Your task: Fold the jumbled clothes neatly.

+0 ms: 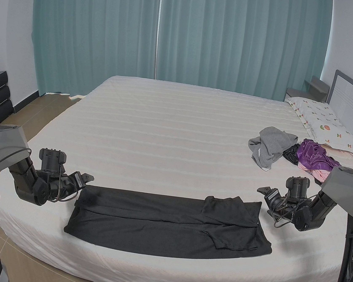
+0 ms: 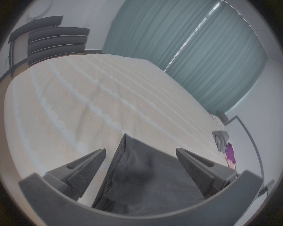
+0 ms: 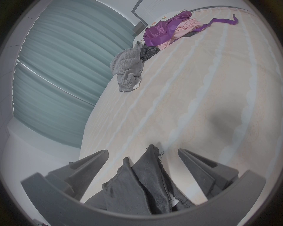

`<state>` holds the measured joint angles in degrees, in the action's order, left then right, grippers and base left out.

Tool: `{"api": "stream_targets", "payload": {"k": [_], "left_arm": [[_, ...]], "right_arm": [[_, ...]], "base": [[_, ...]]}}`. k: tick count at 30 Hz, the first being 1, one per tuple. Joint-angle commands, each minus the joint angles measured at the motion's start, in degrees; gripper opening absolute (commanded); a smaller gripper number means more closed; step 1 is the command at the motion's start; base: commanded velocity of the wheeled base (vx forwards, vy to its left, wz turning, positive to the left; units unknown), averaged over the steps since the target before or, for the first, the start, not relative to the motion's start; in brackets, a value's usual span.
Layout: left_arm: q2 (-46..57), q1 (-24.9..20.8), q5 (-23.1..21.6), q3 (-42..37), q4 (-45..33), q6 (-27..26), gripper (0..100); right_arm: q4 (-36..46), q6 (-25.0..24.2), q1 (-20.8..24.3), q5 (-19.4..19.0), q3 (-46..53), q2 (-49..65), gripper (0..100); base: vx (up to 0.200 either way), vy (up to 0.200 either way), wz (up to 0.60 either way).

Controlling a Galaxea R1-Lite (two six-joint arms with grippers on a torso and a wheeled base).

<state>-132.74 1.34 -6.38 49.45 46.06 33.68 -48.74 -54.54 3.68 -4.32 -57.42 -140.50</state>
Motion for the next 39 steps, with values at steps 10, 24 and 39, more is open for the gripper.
{"api": "stream_targets", "payload": {"k": [10, 24, 39], "left_arm": [[-1.9, 0.0, -2.3, -7.1, 1.1, -11.5, 100], [-5.9, -1.4, -1.8, -7.7, 7.9, -12.8, 100], [-5.6, -1.6, -1.7, -9.0, 8.2, -12.4, 0]], "right_arm": [[-0.2, 0.3, 0.8, 0.0, 0.6, 0.0, 100], [-0.3, 0.5, 0.9, 0.0, 0.6, 0.0, 100], [-0.3, 0.5, 0.9, 0.0, 0.6, 0.0, 100]], "base": [[0.0, 0.0, 0.0], [0.0, 0.0, 0.0], [0.0, 0.0, 0.0]]}}
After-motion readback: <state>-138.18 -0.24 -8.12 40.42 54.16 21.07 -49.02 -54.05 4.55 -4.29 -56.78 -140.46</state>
